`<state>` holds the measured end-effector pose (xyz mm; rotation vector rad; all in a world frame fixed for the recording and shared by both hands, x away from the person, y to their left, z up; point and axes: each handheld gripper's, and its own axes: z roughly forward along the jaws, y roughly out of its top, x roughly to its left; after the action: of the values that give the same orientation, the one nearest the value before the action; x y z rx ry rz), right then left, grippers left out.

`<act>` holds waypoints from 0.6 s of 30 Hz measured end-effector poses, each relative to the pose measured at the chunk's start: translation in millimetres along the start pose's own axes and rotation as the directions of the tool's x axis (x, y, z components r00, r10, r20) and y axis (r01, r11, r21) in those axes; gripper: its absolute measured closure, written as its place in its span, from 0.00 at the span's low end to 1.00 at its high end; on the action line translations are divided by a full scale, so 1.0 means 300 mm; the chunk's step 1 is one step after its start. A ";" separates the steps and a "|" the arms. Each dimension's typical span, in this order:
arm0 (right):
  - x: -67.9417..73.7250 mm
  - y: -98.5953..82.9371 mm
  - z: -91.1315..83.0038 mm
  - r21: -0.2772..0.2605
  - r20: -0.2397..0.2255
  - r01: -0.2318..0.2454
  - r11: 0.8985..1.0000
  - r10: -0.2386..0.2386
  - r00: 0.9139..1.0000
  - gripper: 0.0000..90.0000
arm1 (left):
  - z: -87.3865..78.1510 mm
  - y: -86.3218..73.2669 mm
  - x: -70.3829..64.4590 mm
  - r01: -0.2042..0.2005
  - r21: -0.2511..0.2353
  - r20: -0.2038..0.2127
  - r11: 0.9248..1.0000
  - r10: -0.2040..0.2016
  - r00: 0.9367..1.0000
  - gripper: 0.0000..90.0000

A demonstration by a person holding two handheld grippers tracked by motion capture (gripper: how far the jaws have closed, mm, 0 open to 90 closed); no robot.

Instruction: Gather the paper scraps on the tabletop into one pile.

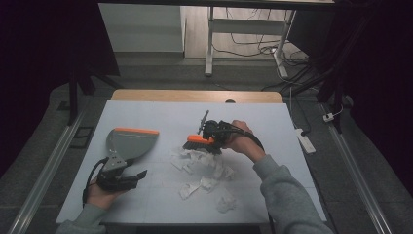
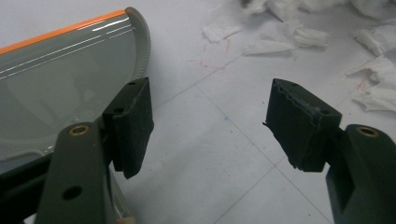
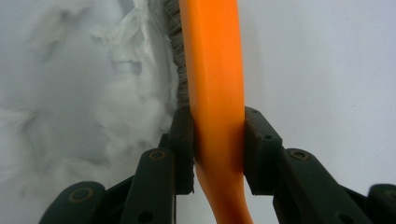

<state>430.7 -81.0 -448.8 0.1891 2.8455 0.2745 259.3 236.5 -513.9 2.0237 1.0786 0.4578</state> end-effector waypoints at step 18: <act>0.017 0.009 -0.155 -0.271 0.071 -0.147 0.951 0.172 0.983 0.75 | -0.001 -0.001 0.002 0.000 0.001 -0.003 1.000 0.000 1.000 0.36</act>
<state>412.8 -85.3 -405.6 0.3665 2.6694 0.6573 259.2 237.1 -514.1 2.0242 1.0811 0.4609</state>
